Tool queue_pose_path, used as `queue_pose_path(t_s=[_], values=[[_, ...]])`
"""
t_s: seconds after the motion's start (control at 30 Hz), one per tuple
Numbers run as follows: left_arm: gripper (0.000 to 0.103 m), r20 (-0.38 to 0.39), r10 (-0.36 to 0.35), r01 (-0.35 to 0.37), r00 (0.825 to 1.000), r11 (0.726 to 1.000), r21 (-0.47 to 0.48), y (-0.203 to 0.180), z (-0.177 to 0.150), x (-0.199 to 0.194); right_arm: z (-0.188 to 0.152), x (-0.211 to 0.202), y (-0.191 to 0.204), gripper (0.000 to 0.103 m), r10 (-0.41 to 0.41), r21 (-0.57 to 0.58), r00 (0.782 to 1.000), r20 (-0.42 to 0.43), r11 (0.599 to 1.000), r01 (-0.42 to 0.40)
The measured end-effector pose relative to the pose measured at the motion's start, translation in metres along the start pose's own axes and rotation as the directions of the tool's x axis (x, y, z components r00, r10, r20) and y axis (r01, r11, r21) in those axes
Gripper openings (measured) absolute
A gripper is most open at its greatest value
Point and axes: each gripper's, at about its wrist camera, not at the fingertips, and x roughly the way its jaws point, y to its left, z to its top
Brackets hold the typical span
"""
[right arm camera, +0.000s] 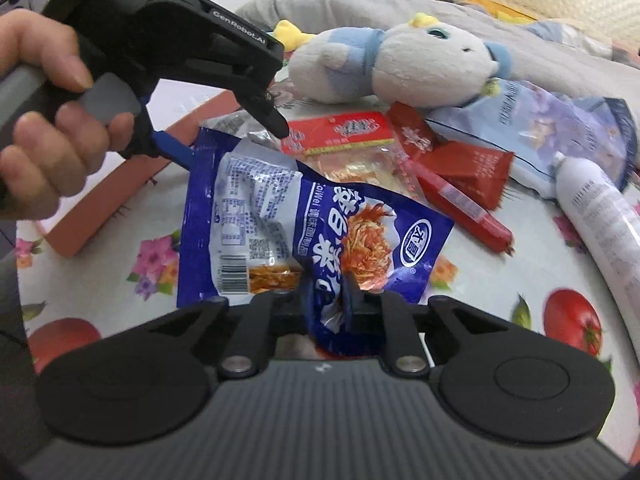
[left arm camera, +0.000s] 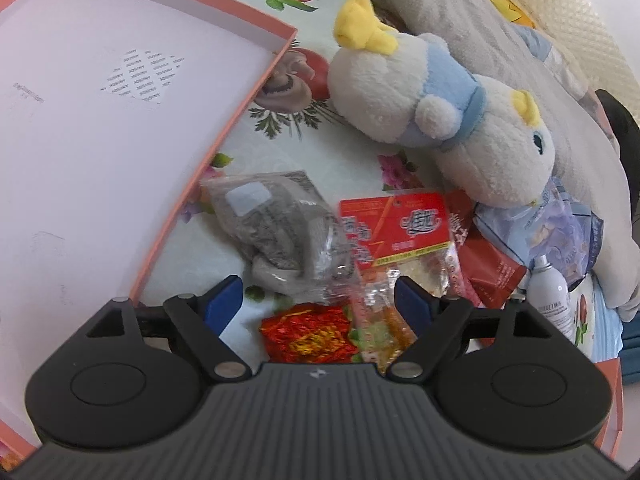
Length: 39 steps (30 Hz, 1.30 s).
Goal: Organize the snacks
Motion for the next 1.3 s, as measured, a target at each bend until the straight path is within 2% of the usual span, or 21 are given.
queue_pose_path(t_s=[0.13,0.23,0.33,0.47,0.63,0.7,0.8,0.93,0.97,1.13,1.23,1.3], values=[[0.086,0.023,0.044,-0.045,0.999,0.997,0.06,-0.015,-0.004,0.001,-0.012,-0.022,-0.008,0.016,-0.034,0.033,0.999,0.006,0.999,0.034],[0.085,0.052,0.066,-0.069,0.996,0.996,0.052,-0.018,-0.006,0.001,-0.019,-0.035,-0.013,0.016,-0.069,0.06,0.998,0.012,0.996,0.068],[0.085,0.093,0.132,-0.138,0.987,0.989,0.063,-0.02,-0.006,0.002,-0.026,-0.047,-0.013,0.016,-0.086,0.085,0.996,0.018,0.993,0.085],[0.085,0.071,0.16,-0.163,0.985,0.986,0.032,-0.017,-0.006,0.009,-0.034,-0.052,-0.015,0.016,-0.104,0.105,0.994,0.016,0.989,0.101],[0.085,0.106,0.191,-0.192,0.976,0.981,0.0,-0.018,-0.006,0.012,-0.039,-0.054,-0.017,0.016,-0.124,0.122,0.992,0.019,0.985,0.121],[0.085,0.117,0.19,-0.192,0.975,0.981,0.006,-0.021,-0.005,0.013,-0.041,-0.056,-0.02,0.016,-0.126,0.135,0.992,0.023,0.983,0.122],[0.084,0.12,0.226,-0.231,0.967,0.973,0.027,-0.028,-0.004,0.02,-0.045,-0.059,-0.02,0.016,-0.132,0.139,0.991,0.02,0.982,0.128],[0.072,0.142,0.259,-0.27,0.956,0.96,0.071,-0.035,-0.004,0.022,-0.05,-0.06,-0.02,0.016,-0.135,0.141,0.991,0.016,0.981,0.132],[0.068,0.145,0.258,-0.271,0.955,0.959,0.078,-0.035,-0.005,0.022,-0.051,-0.061,-0.02,0.016,-0.14,0.144,0.99,0.013,0.98,0.136],[0.063,0.178,0.258,-0.287,0.949,0.945,0.158,-0.041,-0.012,0.02,-0.054,-0.065,-0.021,0.016,-0.163,0.161,0.987,0.008,0.974,0.16],[0.063,0.154,0.208,-0.237,0.966,0.951,0.2,-0.04,-0.016,0.017,-0.055,-0.069,-0.021,0.016,-0.187,0.165,0.982,0.01,0.969,0.183],[0.063,0.146,0.195,-0.224,0.97,0.949,0.22,-0.04,-0.019,0.013,-0.055,-0.072,-0.02,0.016,-0.201,0.168,0.979,0.013,0.966,0.196]])
